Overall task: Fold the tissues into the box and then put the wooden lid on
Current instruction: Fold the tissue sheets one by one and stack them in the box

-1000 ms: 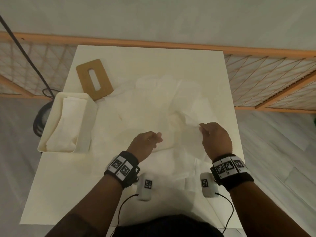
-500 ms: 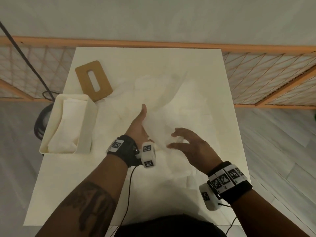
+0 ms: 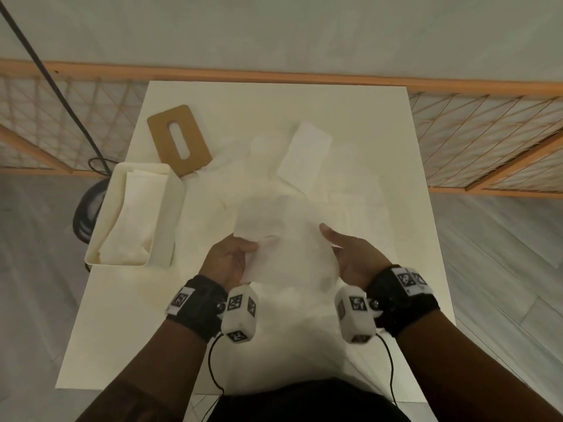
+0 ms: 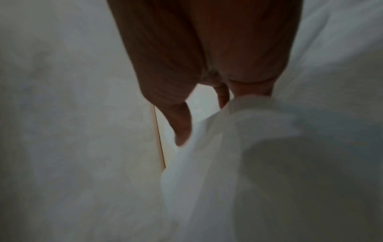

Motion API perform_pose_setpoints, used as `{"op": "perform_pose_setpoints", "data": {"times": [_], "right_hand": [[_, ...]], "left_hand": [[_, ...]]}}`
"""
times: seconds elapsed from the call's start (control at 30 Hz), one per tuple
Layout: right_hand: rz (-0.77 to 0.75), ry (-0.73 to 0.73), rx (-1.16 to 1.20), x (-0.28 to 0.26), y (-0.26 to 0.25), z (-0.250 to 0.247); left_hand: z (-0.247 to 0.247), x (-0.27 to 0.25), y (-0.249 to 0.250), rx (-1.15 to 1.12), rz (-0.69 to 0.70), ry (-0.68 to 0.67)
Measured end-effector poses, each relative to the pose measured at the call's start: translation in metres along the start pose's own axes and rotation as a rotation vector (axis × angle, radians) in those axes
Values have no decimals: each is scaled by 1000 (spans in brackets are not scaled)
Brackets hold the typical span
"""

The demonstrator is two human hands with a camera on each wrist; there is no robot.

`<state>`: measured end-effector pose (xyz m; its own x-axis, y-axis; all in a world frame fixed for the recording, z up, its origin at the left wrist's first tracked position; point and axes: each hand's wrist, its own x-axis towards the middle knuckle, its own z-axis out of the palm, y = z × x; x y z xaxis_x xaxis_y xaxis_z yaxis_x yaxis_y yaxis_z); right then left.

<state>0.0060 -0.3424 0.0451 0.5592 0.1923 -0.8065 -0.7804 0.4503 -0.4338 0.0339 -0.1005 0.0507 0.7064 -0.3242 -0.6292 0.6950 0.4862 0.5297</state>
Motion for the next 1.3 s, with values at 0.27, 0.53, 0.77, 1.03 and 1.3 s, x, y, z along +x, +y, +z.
{"op": "perform_pose_setpoints", "data": {"times": [0.27, 0.53, 0.77, 1.03, 1.3], "right_hand": [[-165, -38, -357, 8, -25, 9], [-436, 111, -687, -10, -38, 2], [-371, -24, -576, -12, -33, -15], [-240, 30, -391, -8, -15, -35], [-385, 306, -1009, 8, 40, -55]], "left_hand": [[-27, -7, 18, 181, 154, 1], [-45, 2, 26, 819, 307, 124], [-39, 4, 9, 422, 168, 71], [-43, 12, -3, 624, 64, 106], [-49, 6, -30, 1372, 187, 134]]}}
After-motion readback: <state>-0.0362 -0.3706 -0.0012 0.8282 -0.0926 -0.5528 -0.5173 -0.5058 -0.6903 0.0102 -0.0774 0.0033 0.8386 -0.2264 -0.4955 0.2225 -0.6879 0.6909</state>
